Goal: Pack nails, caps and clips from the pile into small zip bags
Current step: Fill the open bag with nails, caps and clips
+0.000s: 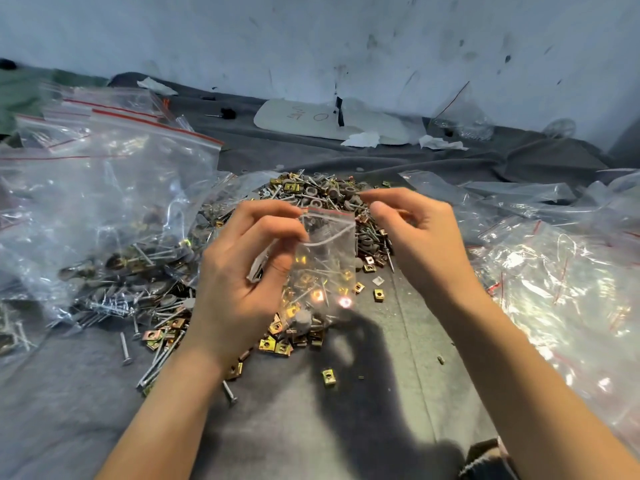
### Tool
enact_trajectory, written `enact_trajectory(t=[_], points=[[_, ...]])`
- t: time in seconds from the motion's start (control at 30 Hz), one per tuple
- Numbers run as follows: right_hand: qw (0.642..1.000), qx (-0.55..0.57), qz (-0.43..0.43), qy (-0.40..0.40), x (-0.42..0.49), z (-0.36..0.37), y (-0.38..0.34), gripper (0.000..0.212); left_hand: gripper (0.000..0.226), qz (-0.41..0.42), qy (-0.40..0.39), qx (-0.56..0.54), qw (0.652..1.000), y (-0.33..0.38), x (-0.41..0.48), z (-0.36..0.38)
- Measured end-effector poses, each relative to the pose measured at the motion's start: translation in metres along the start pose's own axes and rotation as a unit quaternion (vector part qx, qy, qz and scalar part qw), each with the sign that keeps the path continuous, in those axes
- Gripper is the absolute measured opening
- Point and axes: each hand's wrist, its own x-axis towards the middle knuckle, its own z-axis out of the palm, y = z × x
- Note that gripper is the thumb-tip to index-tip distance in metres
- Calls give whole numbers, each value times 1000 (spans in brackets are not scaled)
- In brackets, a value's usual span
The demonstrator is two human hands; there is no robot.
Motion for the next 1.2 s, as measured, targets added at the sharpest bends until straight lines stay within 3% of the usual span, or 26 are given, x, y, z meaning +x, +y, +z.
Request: enact_trajectory(t=[0.17,0.27,0.43,0.7,0.8,0.97,1.1,1.2], points=[[975,-176,109,-84,8,15,53,26,13,-7,1,-6,1000,-2,-1,-1],[960,-237,96,-116,11,24,69,25,13,-5,3,0,1000,-4,-1,-2],[962,-242,82,-94,13,31,78,18,13,0,6,3,1000,-7,-1,-2],[978,-170,107,-62,15,29,71,11,15,-6,9,7,1000,-5,0,-5],[993,-67,97,-12,16,20,50,8,13,0,9,8,1000,-2,1,-6],[984,169,-63,13,2,7,-15,14,16,-1,-5,-2,1000,2,0,-4],[984,122,-127,-36,-14,11,-39,10,14,6,-17,-1,1000,3,0,-3],[987,123,-102,2,-12,8,-30,5,14,2,-8,-6,1000,3,0,-4]])
